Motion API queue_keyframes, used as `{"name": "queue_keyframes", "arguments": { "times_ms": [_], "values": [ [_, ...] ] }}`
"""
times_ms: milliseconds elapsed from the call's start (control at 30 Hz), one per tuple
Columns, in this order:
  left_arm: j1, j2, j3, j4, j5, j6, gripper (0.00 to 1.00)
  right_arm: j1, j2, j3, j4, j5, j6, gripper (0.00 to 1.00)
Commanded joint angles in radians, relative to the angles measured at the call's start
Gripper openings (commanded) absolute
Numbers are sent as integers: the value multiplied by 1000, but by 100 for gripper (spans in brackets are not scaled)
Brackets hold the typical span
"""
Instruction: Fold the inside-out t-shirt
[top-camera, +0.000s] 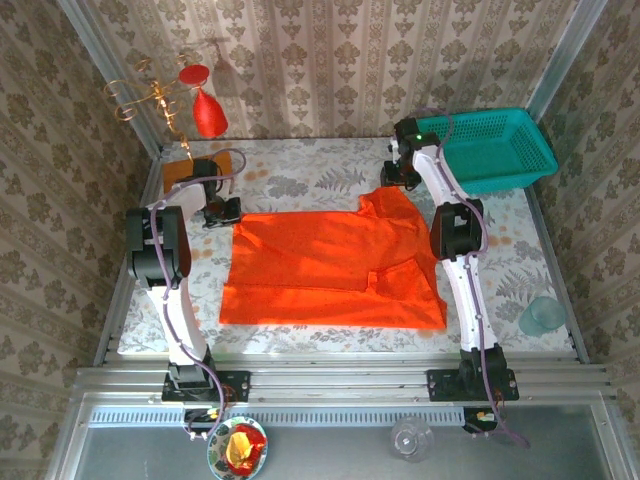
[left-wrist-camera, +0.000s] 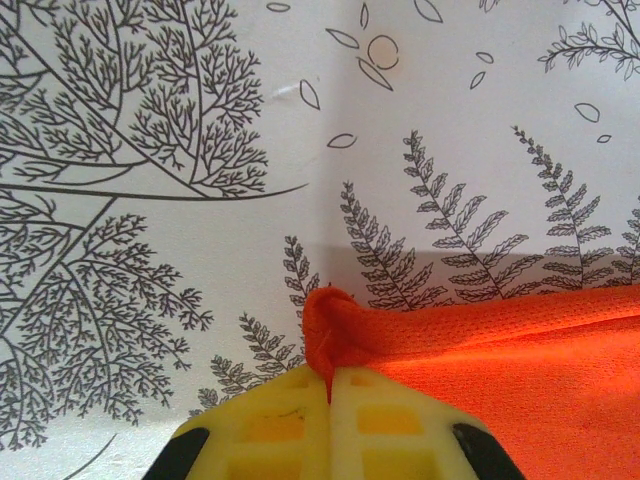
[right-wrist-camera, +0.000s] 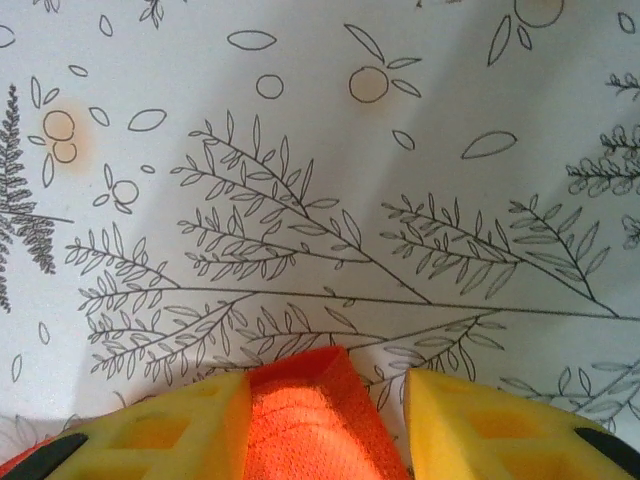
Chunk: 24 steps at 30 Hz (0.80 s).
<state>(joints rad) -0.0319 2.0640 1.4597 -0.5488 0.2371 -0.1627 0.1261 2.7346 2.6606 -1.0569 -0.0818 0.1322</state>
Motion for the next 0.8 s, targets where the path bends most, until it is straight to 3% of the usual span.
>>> {"name": "queue_keyframes", "arguments": {
  "times_ms": [0,467,633,767],
  "values": [
    [6,-10,-7,0,13,18,1,-12,15,48,-46,-11,-11,39],
    [9,-20,-6,4,28,9,0,-14,-8,33,-42,-66,-2,0],
    [13,-104,-54,70,13,-13,0,-14,-113,18,-32,-41,21,0],
    [20,-166,-79,99,16,-23,0,-23,-248,-100,20,-79,44,0]
  ]
}}
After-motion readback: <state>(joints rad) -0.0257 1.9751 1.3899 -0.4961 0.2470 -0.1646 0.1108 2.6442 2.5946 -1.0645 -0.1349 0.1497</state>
